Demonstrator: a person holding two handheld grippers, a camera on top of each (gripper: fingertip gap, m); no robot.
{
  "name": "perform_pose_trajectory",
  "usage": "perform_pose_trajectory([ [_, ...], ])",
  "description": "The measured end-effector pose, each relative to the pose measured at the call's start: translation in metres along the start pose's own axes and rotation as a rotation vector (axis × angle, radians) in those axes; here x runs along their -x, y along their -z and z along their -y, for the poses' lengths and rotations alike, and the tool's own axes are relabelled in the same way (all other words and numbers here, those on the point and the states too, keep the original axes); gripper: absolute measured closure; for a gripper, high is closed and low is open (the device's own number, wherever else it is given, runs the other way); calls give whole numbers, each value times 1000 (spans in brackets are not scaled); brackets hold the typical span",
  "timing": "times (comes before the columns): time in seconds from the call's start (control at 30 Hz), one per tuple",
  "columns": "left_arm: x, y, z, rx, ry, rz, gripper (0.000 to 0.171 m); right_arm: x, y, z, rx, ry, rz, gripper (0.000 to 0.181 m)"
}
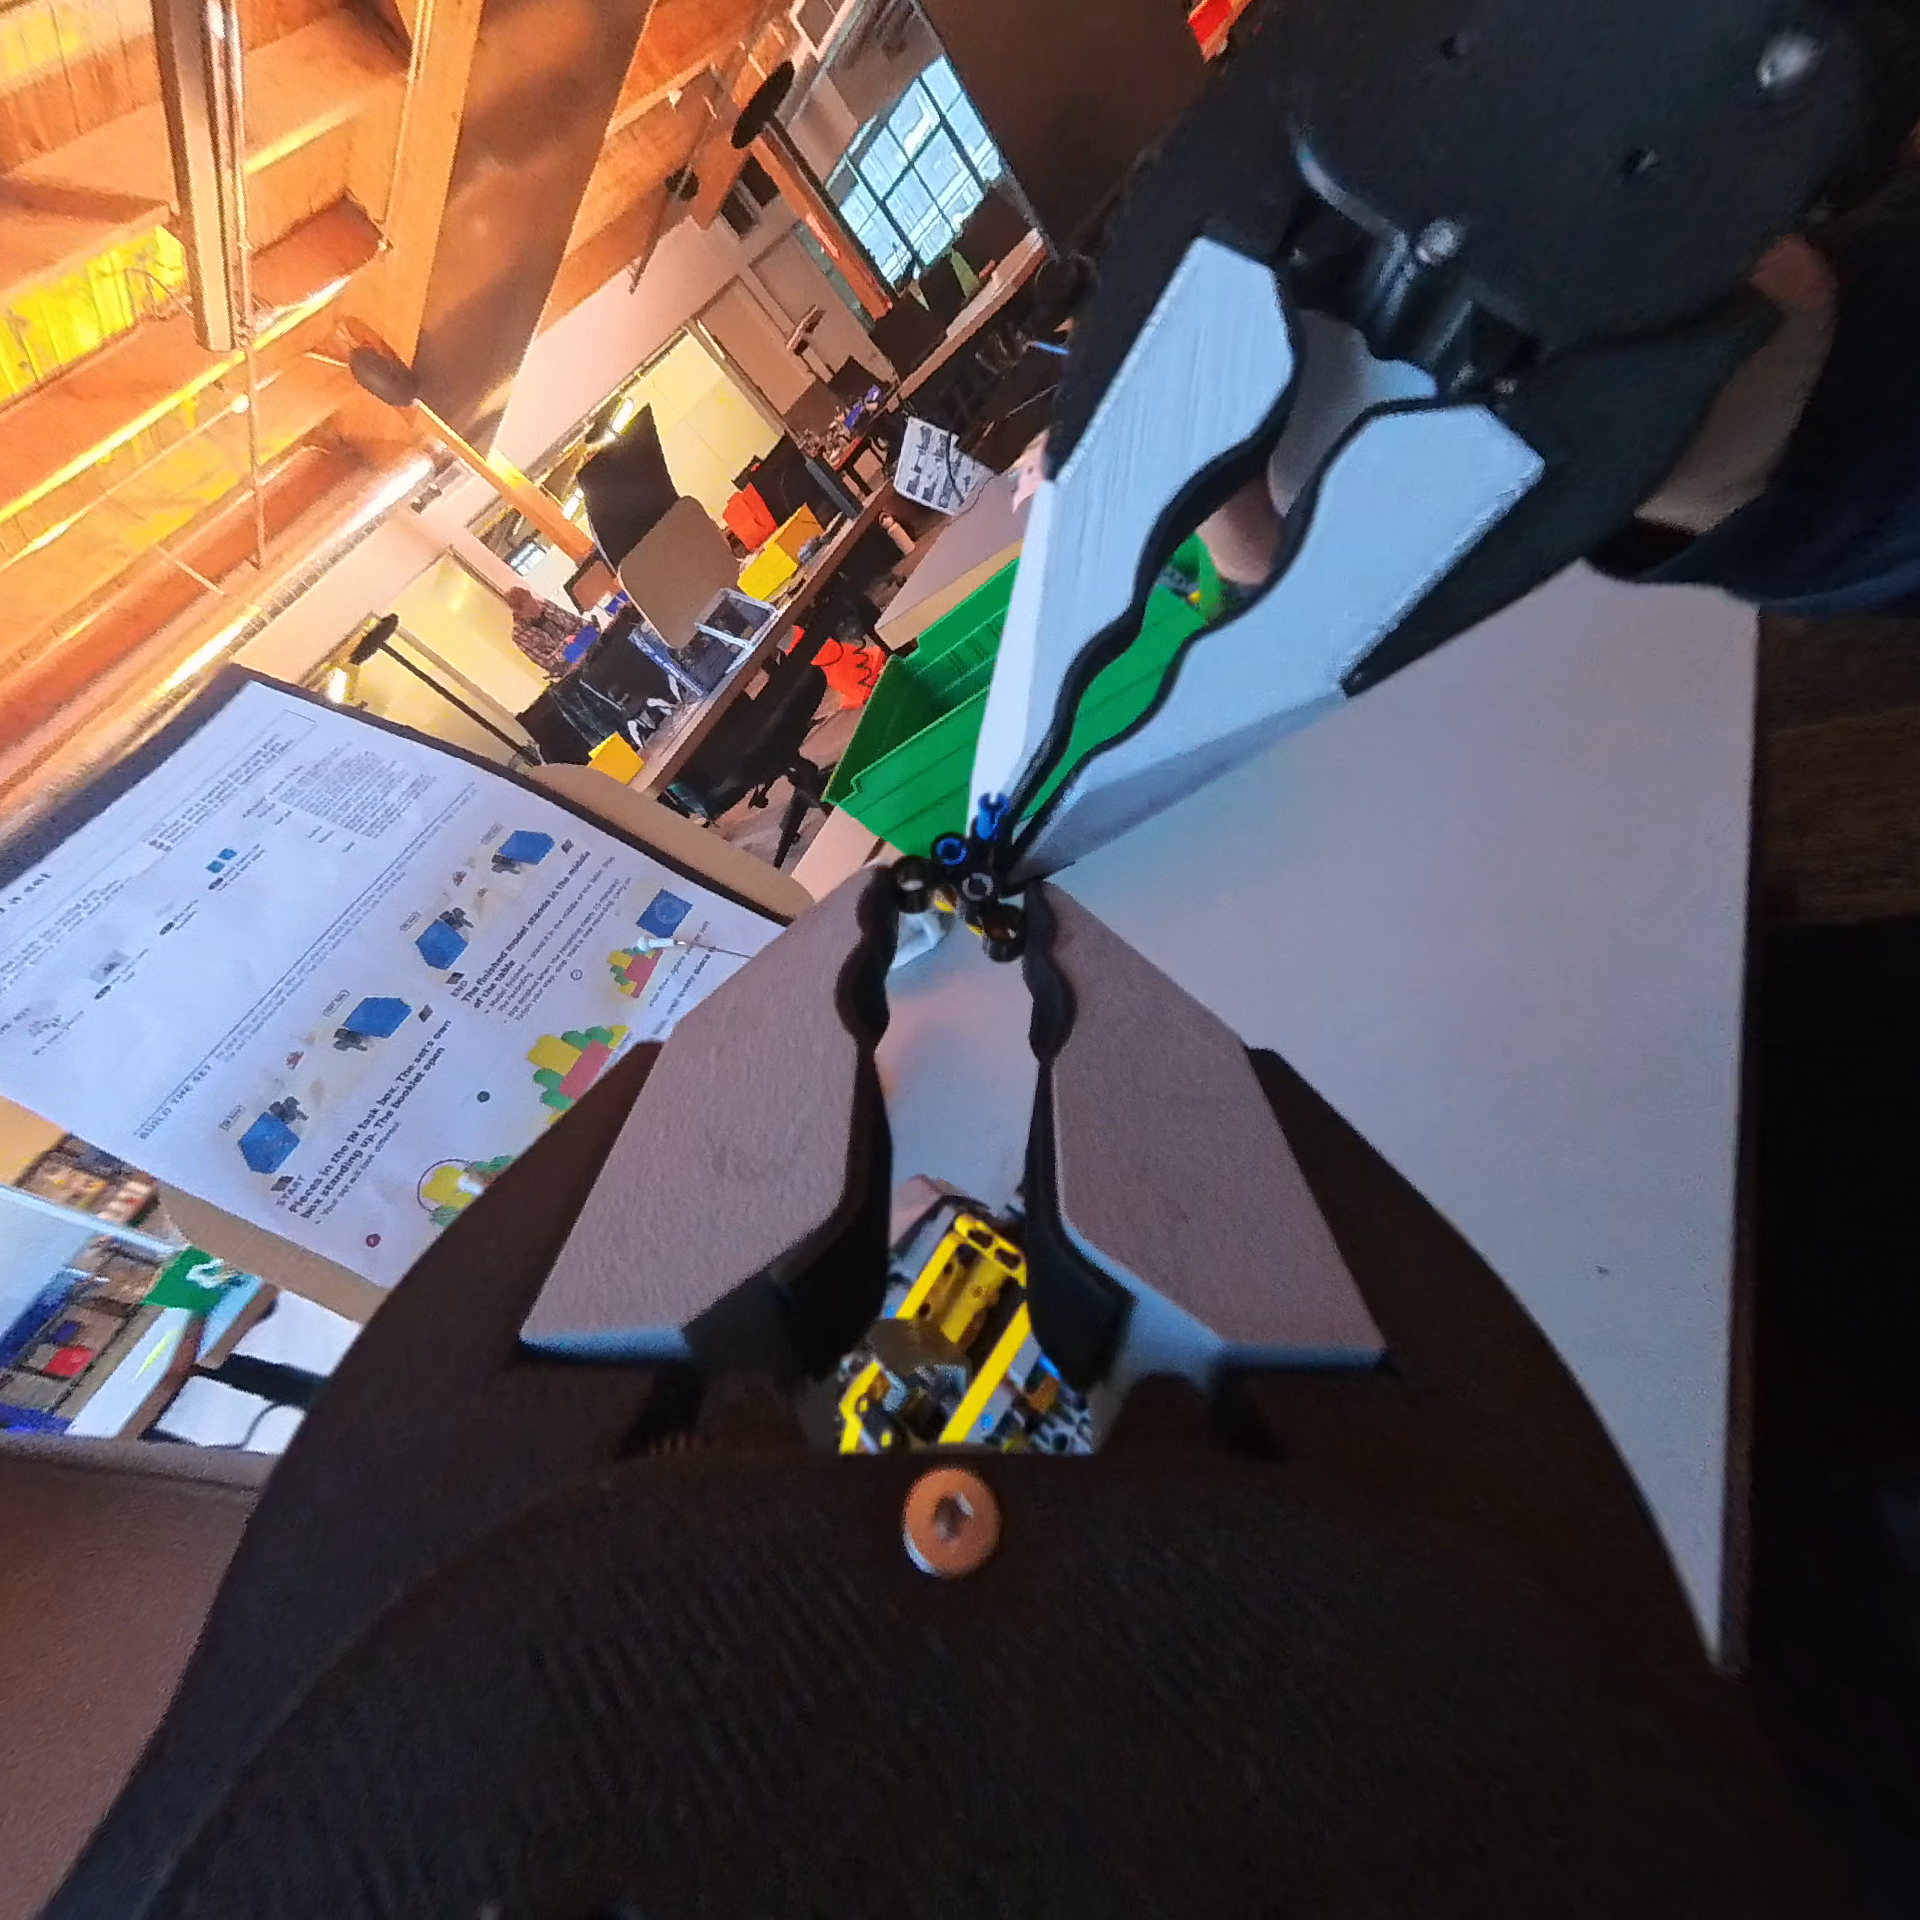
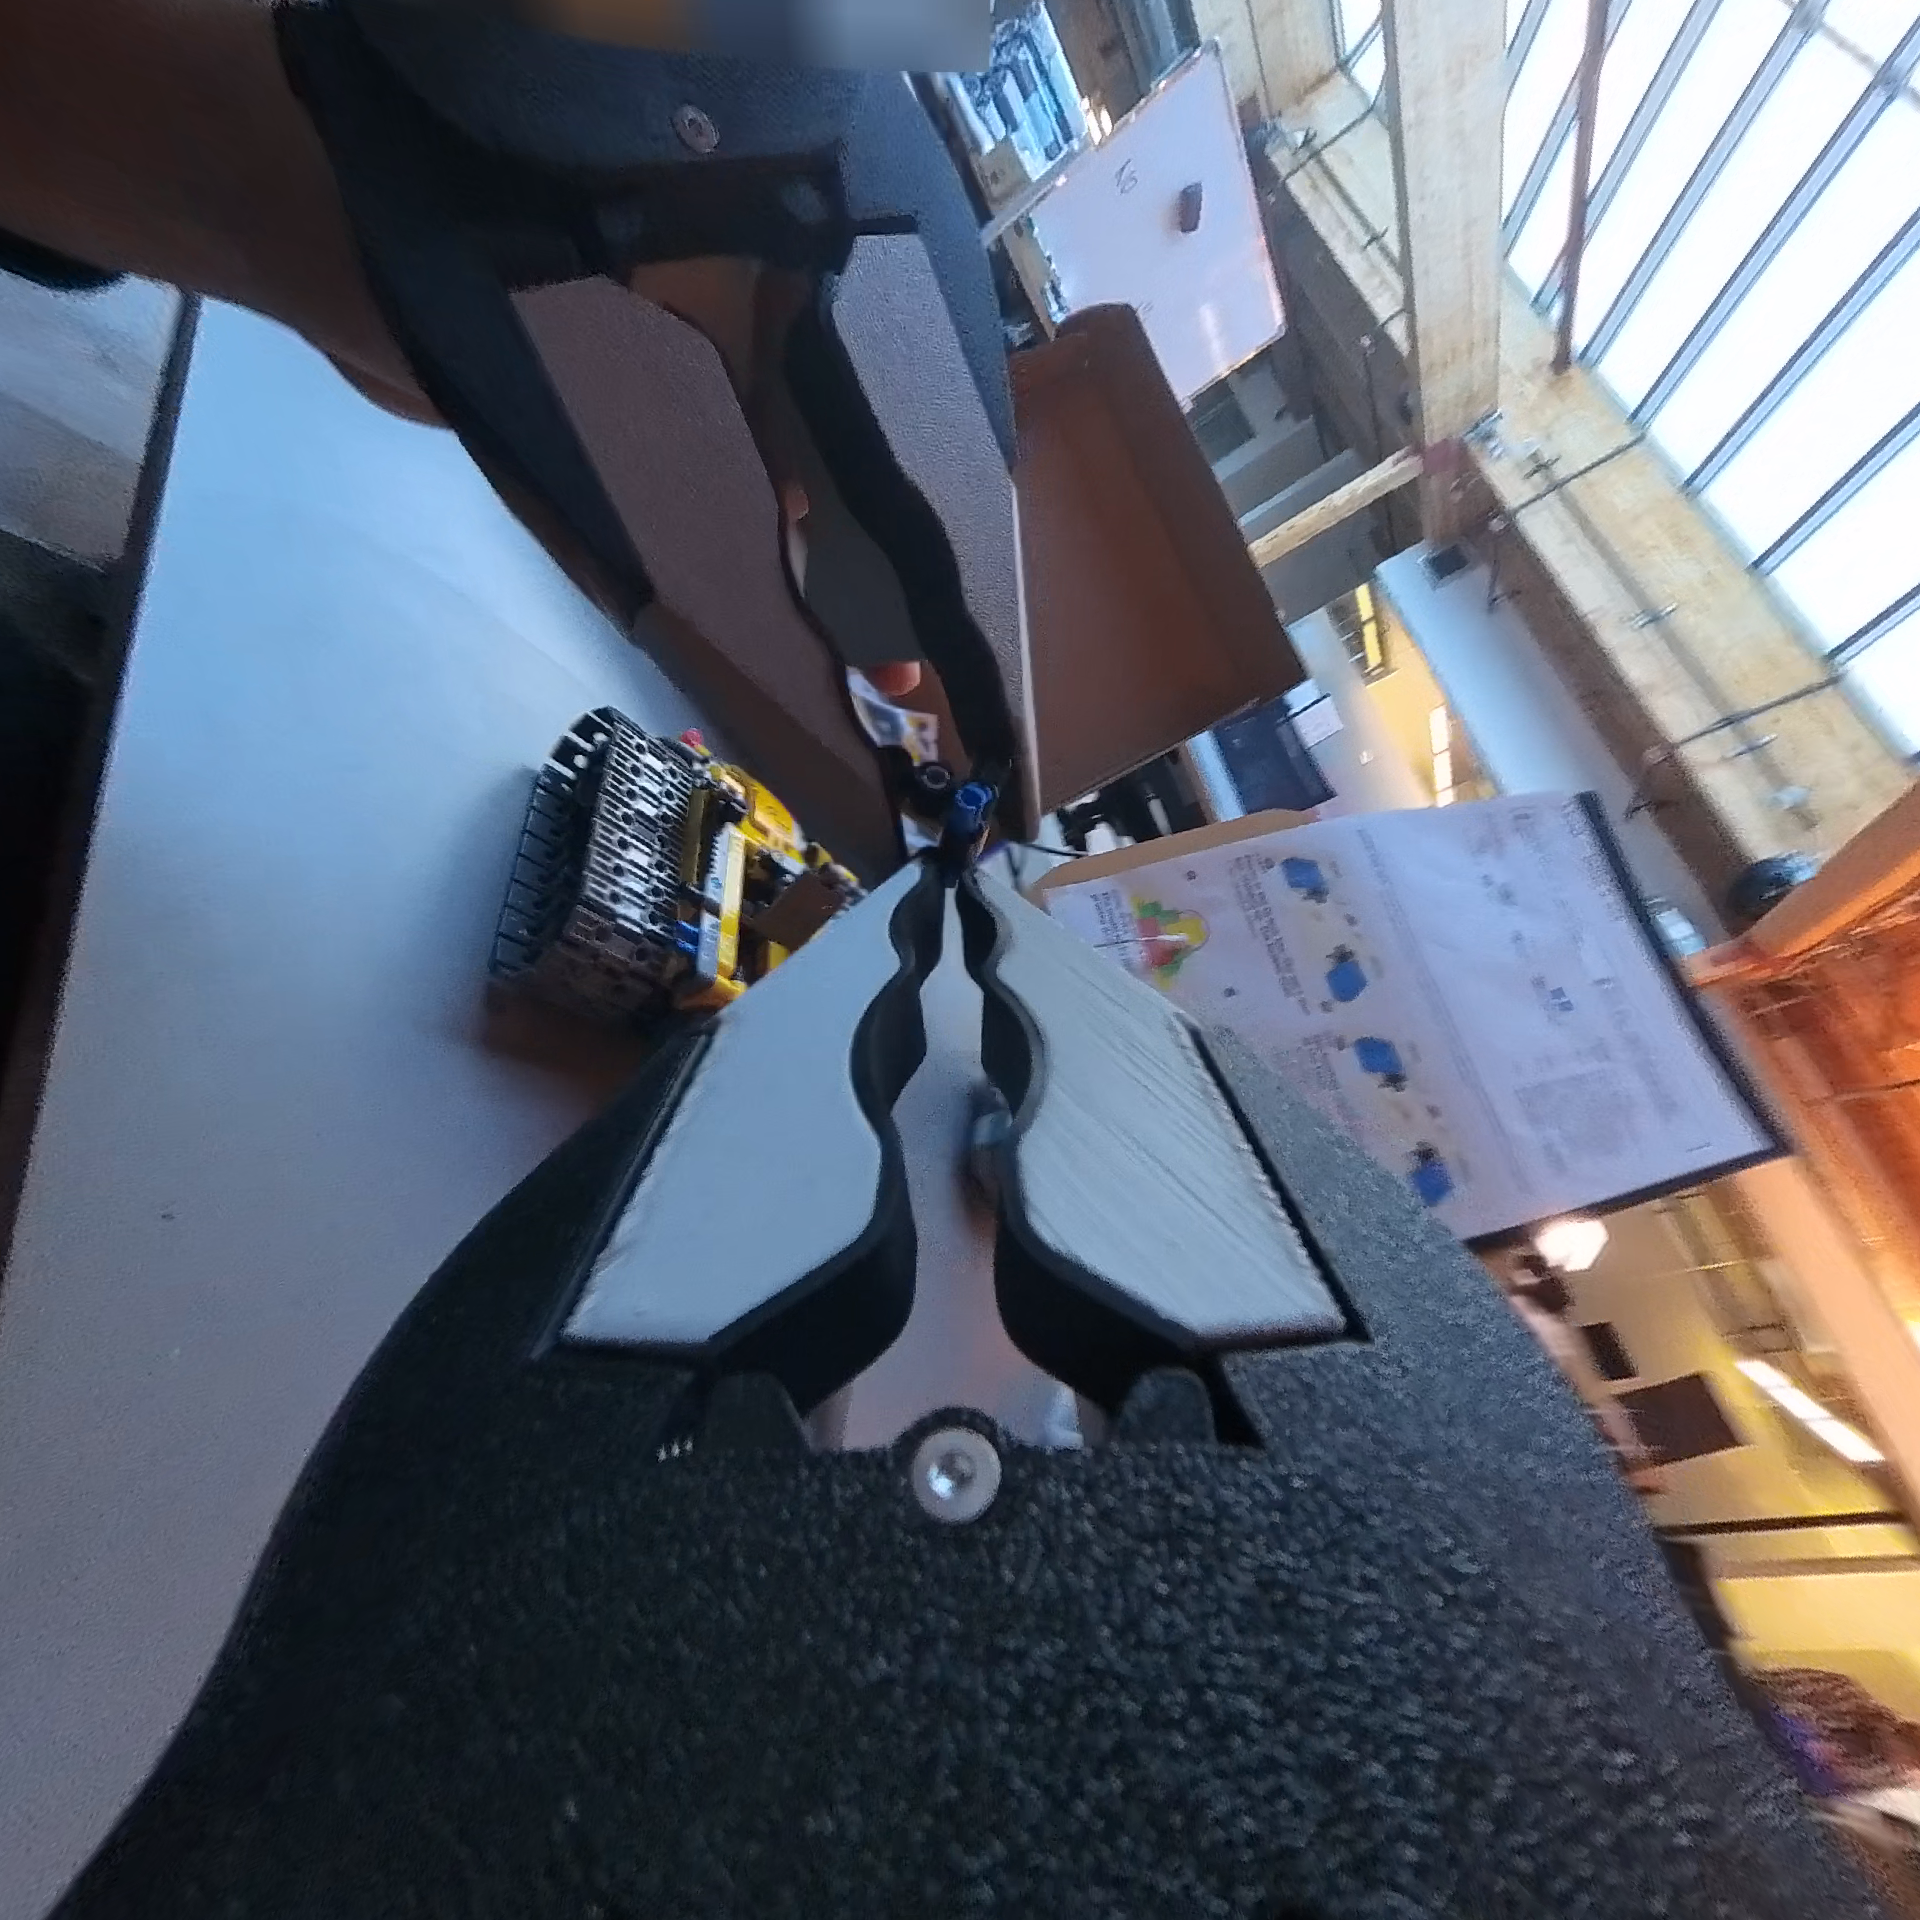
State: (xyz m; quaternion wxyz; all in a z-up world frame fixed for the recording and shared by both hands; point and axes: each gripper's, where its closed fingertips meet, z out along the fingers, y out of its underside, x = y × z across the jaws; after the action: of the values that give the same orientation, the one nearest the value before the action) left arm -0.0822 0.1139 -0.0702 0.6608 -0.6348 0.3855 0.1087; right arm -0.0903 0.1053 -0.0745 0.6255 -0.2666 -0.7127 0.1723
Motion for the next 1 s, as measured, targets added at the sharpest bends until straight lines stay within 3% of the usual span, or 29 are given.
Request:
perform_pose_trajectory([
  [0.13,0,-4,0,-29,-111,52,149,1,1,-5,-90,-375,197,180],
  [0.23,13,0,-1,-12,-294,193,149,-6,14,4,-209,-594,313,181],
  [0.37,14,12,20,-125,-444,292,149,-11,29,21,-330,-773,442,161],
  [0.43,11,17,29,-164,-501,320,149,-7,29,29,-348,-789,485,153],
  [0.6,6,27,45,-244,-600,369,149,0,27,41,-344,-685,435,155],
  [1.0,4,30,50,-257,-674,417,150,-2,36,52,-365,-649,426,160],
])
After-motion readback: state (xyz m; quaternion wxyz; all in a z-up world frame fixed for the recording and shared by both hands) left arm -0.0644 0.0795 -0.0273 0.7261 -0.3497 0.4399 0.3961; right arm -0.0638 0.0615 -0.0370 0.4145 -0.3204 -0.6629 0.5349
